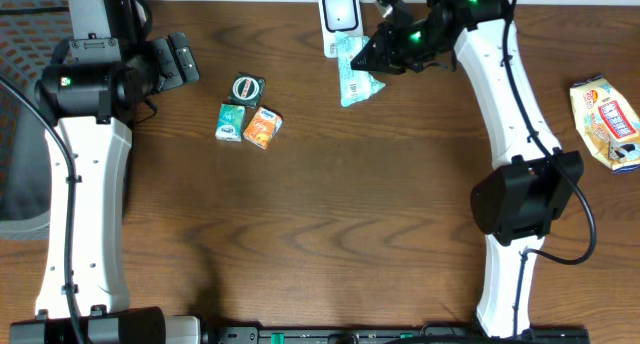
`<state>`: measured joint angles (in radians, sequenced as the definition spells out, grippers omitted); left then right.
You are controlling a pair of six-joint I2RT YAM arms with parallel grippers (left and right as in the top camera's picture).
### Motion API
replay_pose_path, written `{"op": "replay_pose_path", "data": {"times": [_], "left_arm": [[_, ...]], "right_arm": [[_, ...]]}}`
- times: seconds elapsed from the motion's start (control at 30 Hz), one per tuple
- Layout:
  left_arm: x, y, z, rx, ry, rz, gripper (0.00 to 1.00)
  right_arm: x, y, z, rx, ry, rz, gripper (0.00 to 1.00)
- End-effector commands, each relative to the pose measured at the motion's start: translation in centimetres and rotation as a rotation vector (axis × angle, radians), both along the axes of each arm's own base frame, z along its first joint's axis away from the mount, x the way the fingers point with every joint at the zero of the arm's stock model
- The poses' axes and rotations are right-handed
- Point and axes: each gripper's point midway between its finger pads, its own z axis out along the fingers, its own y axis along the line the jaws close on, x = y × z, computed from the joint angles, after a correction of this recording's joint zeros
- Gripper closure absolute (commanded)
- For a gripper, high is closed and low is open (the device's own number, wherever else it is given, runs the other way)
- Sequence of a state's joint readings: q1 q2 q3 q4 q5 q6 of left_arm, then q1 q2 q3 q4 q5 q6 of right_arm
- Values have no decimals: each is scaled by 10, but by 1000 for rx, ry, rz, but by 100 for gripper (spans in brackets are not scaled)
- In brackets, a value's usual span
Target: Scan the item barcode
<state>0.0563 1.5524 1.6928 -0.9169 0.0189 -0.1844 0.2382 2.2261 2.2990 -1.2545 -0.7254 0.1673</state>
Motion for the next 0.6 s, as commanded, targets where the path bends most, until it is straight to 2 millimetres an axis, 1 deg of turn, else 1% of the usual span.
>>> {"op": "replay_pose_path", "data": {"times": [0.0, 0.07, 0.13, 0.17, 0.23, 0.3, 0.47, 0.5, 0.53, 0.57], "left_arm": [[0, 2, -4, 3, 12, 14, 2], [0, 2, -4, 3, 12, 14, 2], [0, 2, -4, 3, 12, 14, 3], [0, 2, -4, 3, 12, 14, 2], [0, 2, -4, 3, 12, 14, 2], [0, 2, -4, 3, 12, 14, 2], [0, 2, -4, 3, 12, 14, 2], [0, 2, -4, 3, 12, 14, 3], [0, 2, -4, 3, 12, 14, 2], [0, 2, -4, 3, 12, 14, 2]], "right_arm": [[9, -10, -15, -189, -61, -58, 99], [17, -26, -28, -365, -111, -112, 99], [26, -49, -40, -604, -165, -209, 99], [28, -55, -43, -675, -184, -235, 99], [31, -68, -49, -892, -255, -277, 99], [31, -73, -55, -1030, -297, -284, 99], [30, -83, -83, -1389, -387, -259, 99], [29, -85, -96, -1483, -403, -236, 99], [28, -85, -105, -1516, -400, -216, 99], [25, -84, -123, -1555, -383, -176, 99]]}}
